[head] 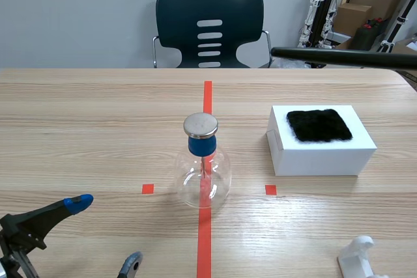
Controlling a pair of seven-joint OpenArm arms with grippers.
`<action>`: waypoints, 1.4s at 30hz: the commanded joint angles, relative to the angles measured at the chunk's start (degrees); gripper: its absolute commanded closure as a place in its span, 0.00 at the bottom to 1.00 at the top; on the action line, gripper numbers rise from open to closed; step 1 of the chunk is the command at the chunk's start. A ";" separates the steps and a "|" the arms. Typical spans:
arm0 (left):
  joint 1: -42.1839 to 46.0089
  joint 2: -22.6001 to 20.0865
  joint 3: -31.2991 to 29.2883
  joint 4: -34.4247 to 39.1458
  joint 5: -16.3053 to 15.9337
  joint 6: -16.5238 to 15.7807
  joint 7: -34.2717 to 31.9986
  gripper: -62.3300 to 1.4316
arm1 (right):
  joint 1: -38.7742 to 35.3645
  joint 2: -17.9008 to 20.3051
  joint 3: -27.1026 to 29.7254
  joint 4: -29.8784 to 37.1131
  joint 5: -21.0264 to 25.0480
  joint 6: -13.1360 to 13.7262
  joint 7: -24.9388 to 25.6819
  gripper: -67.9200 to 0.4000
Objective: Do the electroscope experiment. move the rod toward and away from the electroscope
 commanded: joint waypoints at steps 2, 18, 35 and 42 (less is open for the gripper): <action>-0.02 0.00 -0.11 0.50 -0.37 -0.13 -0.76 0.00 | -0.68 -0.13 1.22 0.35 0.83 -0.44 0.11 0.98; -0.02 0.00 -0.11 0.50 -0.37 -0.13 -0.76 0.00 | -0.39 -0.11 1.22 0.35 0.83 -0.20 -0.17 0.98; -0.02 0.00 -0.11 0.50 -0.37 -0.13 -0.76 0.00 | -0.37 -0.11 1.20 0.35 0.83 -0.17 -1.20 0.98; -0.02 0.00 -0.11 0.50 -0.37 -0.13 -0.76 0.00 | -0.37 -0.11 1.20 0.35 0.83 -0.17 -1.18 0.98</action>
